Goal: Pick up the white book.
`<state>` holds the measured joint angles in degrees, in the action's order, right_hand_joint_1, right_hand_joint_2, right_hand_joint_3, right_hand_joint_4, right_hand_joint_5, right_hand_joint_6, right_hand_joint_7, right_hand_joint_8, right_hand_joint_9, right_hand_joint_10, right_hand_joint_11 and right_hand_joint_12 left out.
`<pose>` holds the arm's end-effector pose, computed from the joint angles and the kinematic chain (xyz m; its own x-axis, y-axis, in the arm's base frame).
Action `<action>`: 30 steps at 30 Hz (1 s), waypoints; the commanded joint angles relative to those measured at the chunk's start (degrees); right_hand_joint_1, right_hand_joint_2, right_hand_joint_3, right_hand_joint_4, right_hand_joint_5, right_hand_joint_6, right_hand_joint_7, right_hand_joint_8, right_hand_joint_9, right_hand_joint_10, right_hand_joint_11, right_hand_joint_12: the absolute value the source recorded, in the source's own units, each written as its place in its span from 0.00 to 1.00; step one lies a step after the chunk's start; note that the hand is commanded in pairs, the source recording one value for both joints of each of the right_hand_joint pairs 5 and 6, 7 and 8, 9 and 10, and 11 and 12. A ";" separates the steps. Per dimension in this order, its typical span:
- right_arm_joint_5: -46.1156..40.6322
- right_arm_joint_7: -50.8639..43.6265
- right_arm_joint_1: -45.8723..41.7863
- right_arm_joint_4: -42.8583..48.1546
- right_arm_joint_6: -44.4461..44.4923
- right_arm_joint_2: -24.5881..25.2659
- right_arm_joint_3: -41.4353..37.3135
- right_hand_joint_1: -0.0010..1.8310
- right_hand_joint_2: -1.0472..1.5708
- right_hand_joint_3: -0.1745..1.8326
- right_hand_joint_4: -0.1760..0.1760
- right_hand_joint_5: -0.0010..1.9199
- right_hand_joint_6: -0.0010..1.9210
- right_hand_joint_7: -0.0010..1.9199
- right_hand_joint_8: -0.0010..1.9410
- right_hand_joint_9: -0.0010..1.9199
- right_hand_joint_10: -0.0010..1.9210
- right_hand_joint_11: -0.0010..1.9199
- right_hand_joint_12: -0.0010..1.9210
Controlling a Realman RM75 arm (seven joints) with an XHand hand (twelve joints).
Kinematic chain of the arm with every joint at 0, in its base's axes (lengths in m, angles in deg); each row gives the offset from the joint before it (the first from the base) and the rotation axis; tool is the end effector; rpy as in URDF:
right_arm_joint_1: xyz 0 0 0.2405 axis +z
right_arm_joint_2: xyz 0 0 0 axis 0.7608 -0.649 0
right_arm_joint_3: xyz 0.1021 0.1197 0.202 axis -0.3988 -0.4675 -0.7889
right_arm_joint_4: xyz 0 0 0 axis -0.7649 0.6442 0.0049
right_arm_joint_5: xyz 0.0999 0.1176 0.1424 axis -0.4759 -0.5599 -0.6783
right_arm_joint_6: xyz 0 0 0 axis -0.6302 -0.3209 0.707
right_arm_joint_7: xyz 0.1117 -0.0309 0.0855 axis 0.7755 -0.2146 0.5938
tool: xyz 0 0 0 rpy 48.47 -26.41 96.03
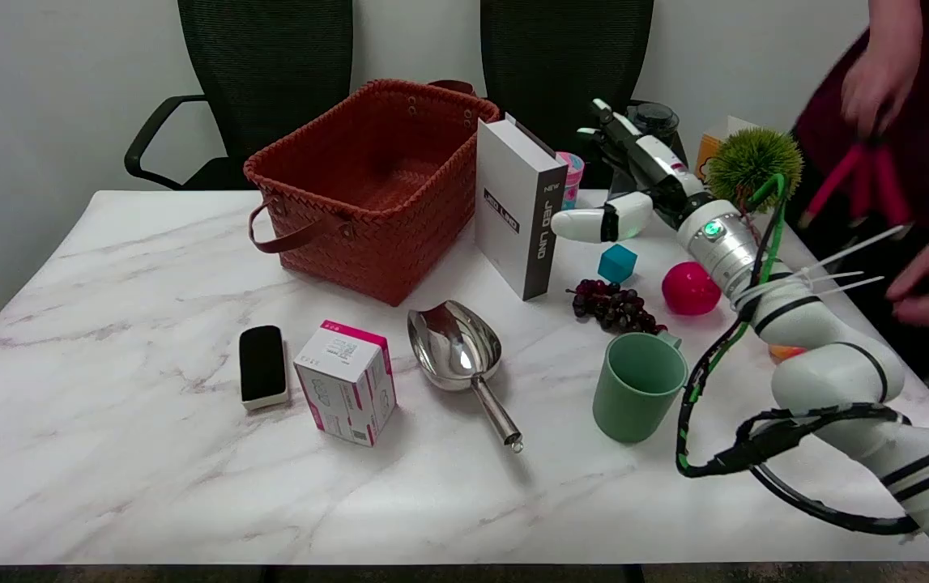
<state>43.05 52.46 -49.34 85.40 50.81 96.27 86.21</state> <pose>-0.1743 -0.3519 0.3815 0.5465 0.0921 0.8324 -0.8259 -0.1050 0.5539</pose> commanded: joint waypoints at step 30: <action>36.88 30.14 8.67 9.99 -35.46 2.11 8.31 0.50 0.36 0.39 0.50 0.00 0.00 0.13 0.13 0.15 0.15 0.04 0.04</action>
<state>57.13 63.83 -40.69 84.19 32.22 98.17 88.26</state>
